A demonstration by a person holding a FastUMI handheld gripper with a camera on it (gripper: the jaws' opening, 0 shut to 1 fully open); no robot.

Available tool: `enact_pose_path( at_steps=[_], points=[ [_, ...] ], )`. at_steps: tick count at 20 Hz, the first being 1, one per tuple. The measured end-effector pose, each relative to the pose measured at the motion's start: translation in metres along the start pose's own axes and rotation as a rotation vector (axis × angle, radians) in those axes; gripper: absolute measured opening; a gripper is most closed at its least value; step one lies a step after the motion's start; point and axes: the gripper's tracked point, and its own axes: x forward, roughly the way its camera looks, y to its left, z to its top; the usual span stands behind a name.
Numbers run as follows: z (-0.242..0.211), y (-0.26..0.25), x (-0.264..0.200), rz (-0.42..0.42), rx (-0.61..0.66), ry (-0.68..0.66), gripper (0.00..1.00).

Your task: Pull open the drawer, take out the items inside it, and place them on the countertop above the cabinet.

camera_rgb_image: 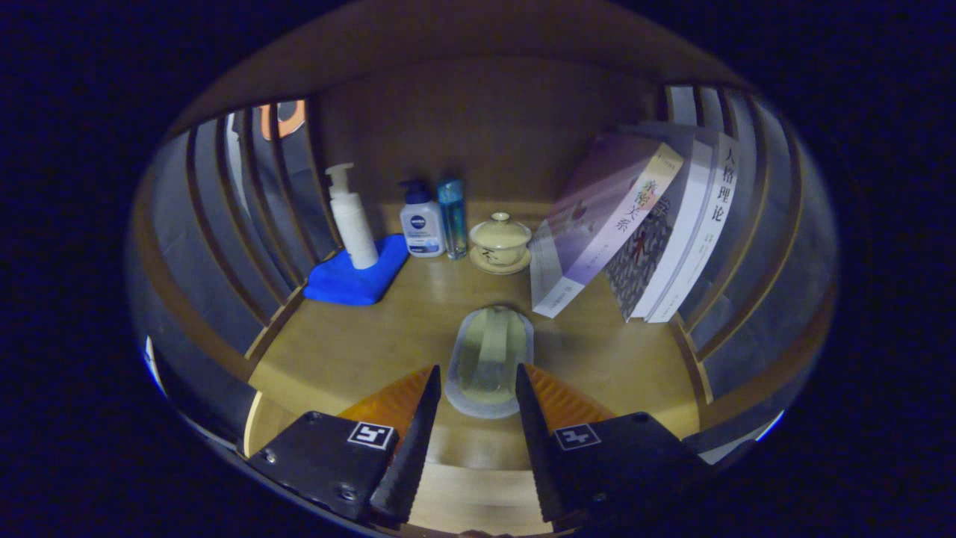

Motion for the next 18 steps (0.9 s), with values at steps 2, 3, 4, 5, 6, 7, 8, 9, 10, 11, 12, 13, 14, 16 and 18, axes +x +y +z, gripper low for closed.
enact_pose_path(
  at_steps=[2,3,4,5,6,7,8,9,10,11,12,13,14,16,18],
  points=[
    [-0.009,0.008,-0.02,0.018,-0.012,-0.015,0.64],
    [-0.014,0.011,-0.03,0.028,-0.014,-0.023,0.64],
    [-0.018,0.015,-0.04,0.04,-0.016,-0.035,0.65],
    [-0.022,0.017,-0.05,0.044,-0.014,-0.045,0.65],
    [-0.027,0.018,-0.062,0.051,-0.015,-0.058,0.69],
    [-0.03,0.021,-0.074,0.062,-0.015,-0.073,0.74],
    [-0.034,0.024,-0.086,0.071,-0.013,-0.093,0.87],
    [-0.036,0.027,-0.099,0.081,-0.017,-0.114,0.89],
    [-0.04,0.029,-0.112,0.086,-0.013,-0.141,0.9],
    [-0.043,0.032,-0.125,0.099,-0.018,-0.164,0.9],
    [-0.047,0.033,-0.136,0.1,-0.016,-0.192,0.92],
    [-0.051,0.034,-0.147,0.106,-0.018,-0.214,0.93],
    [-0.058,0.036,-0.157,0.107,-0.022,-0.233,0.94],
    [-0.068,0.037,-0.175,0.102,-0.021,-0.274,0.97],
    [-0.076,0.037,-0.189,0.09,-0.021,-0.336,0.97]
  ],
)
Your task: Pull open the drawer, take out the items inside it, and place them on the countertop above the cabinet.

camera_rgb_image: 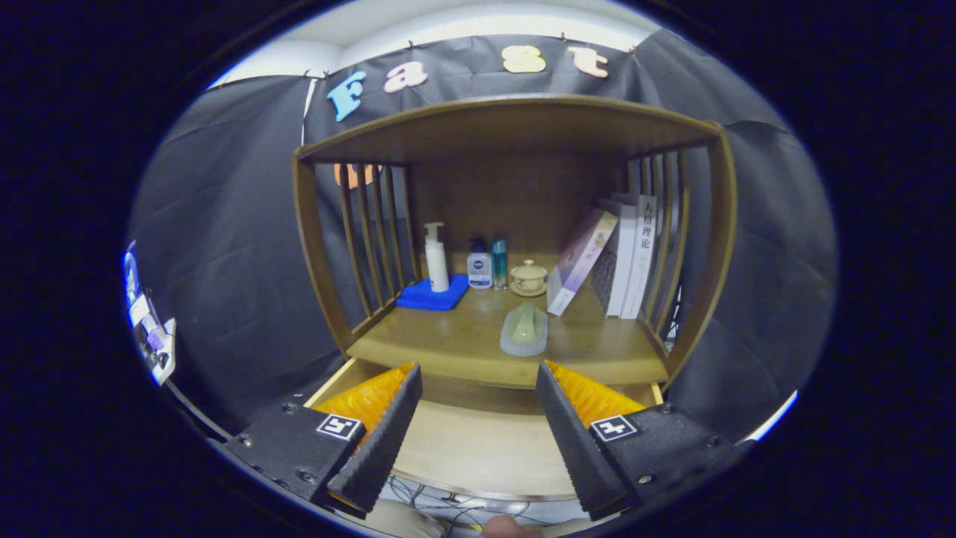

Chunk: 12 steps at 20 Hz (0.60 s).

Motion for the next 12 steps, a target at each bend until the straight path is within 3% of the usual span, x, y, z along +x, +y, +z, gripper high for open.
enact_pose_path(
  at_steps=[3,12],
  points=[
    [-0.014,0.007,-0.021,-0.008,-0.044,-0.073,0.98],
    [-0.086,0.039,-0.043,0.068,-0.088,-0.186,0.99]
  ],
)
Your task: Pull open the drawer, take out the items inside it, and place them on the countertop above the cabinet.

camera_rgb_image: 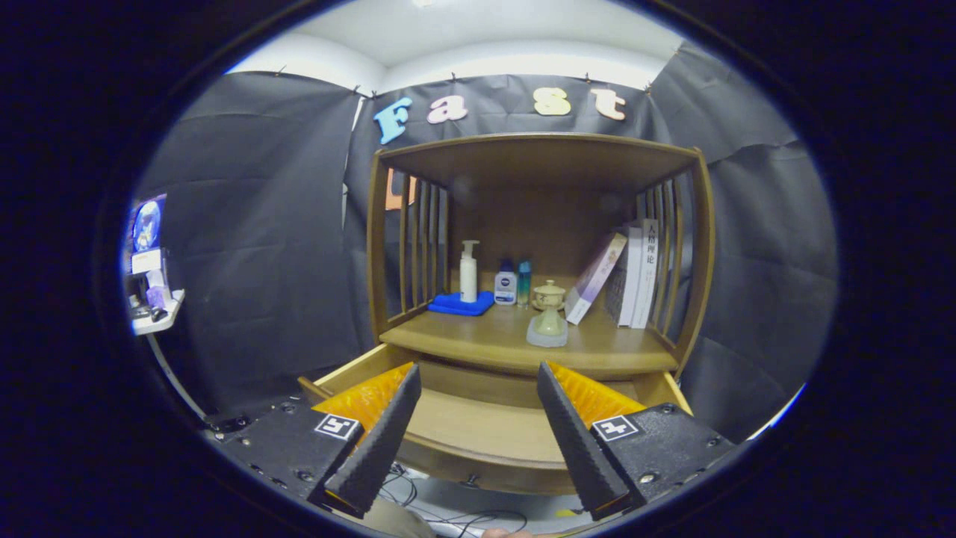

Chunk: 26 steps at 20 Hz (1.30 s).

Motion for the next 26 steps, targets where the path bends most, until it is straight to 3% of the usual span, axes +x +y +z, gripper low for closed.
enact_pose_path(
  at_steps=[8,16,26],
  points=[
    [-0.085,0.004,-0.024,-0.03,0.022,-0.016,0.99],
    [-0.151,-0.002,-0.002,-0.106,0.056,0.056,1.0],
    [-0.161,-0.007,0.018,-0.232,0.027,0.041,0.99]
  ],
)
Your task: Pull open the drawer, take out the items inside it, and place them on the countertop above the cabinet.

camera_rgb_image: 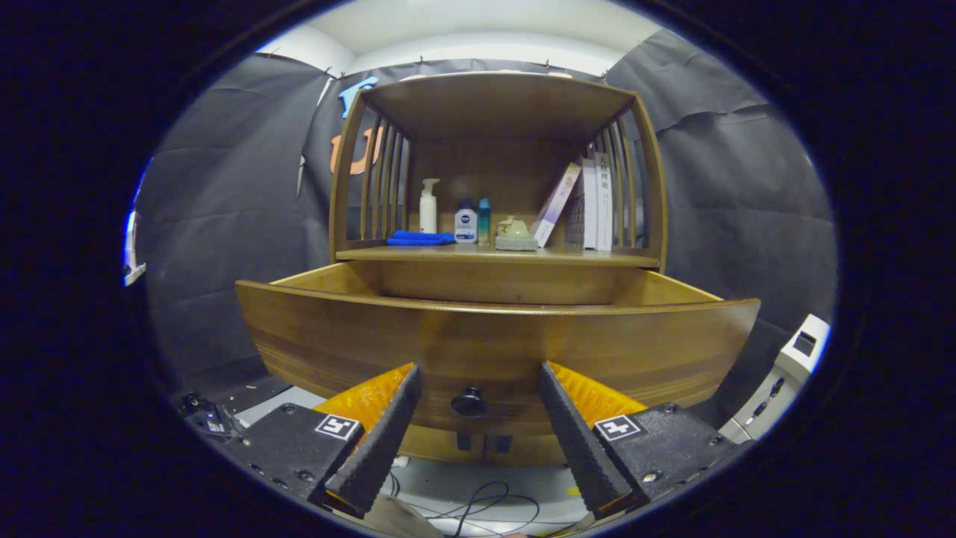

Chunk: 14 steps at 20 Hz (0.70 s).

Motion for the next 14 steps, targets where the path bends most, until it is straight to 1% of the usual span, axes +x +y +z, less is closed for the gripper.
enact_pose_path(
  at_steps=[3,7,14],
  points=[
    [0.001,-0.001,0.004,-0.029,-0.025,-0.008,1.0],
    [0.006,-0.011,0.017,-0.067,0.015,0.001,1.0],
    [0.016,-0.011,0.04,-0.052,0.028,0.011,1.0]
  ],
)
